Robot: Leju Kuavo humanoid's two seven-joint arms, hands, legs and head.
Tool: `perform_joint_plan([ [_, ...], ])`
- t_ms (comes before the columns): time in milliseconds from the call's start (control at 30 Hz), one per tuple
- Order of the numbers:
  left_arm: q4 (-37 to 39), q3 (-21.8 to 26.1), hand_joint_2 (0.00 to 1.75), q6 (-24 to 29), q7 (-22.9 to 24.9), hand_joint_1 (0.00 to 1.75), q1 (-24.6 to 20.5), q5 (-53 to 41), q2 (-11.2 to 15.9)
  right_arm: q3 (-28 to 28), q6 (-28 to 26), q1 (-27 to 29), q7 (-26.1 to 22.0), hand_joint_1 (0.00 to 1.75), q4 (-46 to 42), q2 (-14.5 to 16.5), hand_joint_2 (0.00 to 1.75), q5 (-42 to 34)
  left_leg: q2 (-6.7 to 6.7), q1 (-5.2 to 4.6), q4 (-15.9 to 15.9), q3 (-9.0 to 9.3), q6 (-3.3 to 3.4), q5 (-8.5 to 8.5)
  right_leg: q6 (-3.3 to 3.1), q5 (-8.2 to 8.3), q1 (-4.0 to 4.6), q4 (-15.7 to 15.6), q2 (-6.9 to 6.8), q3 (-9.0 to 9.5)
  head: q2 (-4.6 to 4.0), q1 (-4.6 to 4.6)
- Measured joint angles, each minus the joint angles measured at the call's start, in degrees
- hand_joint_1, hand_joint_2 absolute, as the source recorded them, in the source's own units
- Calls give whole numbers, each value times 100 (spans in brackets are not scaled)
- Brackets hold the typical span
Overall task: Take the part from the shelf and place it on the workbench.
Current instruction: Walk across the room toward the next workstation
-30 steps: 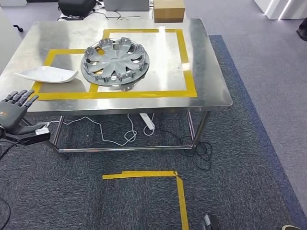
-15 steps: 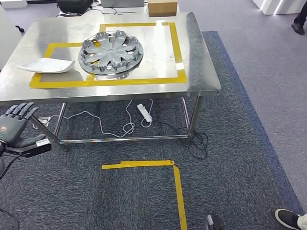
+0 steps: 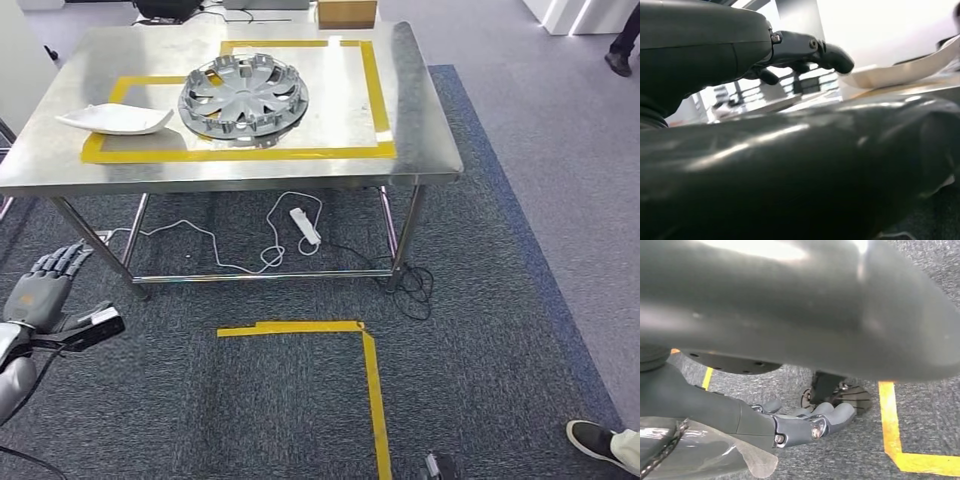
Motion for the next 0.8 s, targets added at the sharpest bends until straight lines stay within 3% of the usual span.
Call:
perform_joint_plan([
  [133, -43, 370, 0, -183, 6, 0, 473, 528, -249, 31, -26, 29, 3, 0, 37, 1, 0, -28, -2, 3, 45, -52, -131, 24, -159, 113, -12, -127, 1, 43, 0, -5],
  [200, -83, 589, 0, -308, 24, 0, 758, 831, -463, 31, -43, 23, 34, 0, 39, -1, 0, -45, -13, 17, 464, -229, -177, -284, -231, 182, -30, -159, -11, 10, 0, -23],
  [267, -112, 767, 0, -347, 56, 0, 1031, 989, -678, 33, -55, 22, 54, 0, 40, -1, 0, -50, -18, 27, 1227, -504, -212, -710, -259, 216, -18, -157, -14, -42, 0, -36],
  [300, -122, 832, 0, -370, 82, 0, 1157, 1029, -770, 34, -61, 33, 59, 0, 41, -1, 0, -50, -18, 31, 1511, -588, -220, -825, -259, 228, -13, -152, -14, -64, 0, -35],
  [333, -130, 887, 0, -411, 112, 0, 1270, 1066, -853, 34, -67, 47, 64, 0, 44, -1, 0, -50, -18, 32, 1590, -574, -222, -826, -253, 238, -11, -144, -14, -83, 0, -36],
  [367, -143, 940, 0, -473, 153, 0, 1365, 1111, -922, 34, -75, 59, 68, 0, 48, -1, 0, -51, -18, 34, 1431, -450, -217, -720, -245, 245, -9, -132, -13, -99, 0, -36],
  [433, -172, 1056, 0, -637, 268, 0, 1516, 1205, -1063, 34, -88, 69, 73, 0, 55, -1, 0, -59, -17, 30, 670, 4, -188, -413, -219, 249, -2, -105, -15, -118, 0, -35],
  [500, -186, 1163, 0, -813, 408, 0, 1667, 1293, -1218, 34, -111, 67, 73, 0, 60, -1, 0, -80, -24, 11, 114, 297, -126, -286, -164, 252, 15, -73, -15, -145, 0, -33],
  [600, -169, 1278, 0, -1016, 600, 0, 1969, 1434, -1469, 33, -199, 103, 75, 0, 67, -8, 0, -97, -29, -10, 6, 315, -6, -273, -60, 257, 8, -60, -15, -187, 0, -37],
  [667, -96, 1359, 0, -1094, 690, 0, 2131, 1588, -1651, 32, -282, 144, 85, 0, 73, -26, 0, -93, -28, 9, -23, 297, 79, -231, 12, 73, -1, 148, -13, -297, 0, -17],
  [767, 106, 1520, 0, -1132, 726, 0, 2366, 1847, -1909, 32, -382, 193, 111, 0, 74, -43, 0, -93, -17, 15, -30, 238, 149, -193, 82, -499, -16, 1182, -10, -751, 0, 21],
  [800, 182, 1555, 0, -1123, 728, 0, 2447, 1865, -1972, 32, -401, 218, 121, 0, 75, -49, 0, -90, -13, 13, -27, 221, 156, -187, 91, -585, -19, 1448, -11, -855, 0, 20],
])
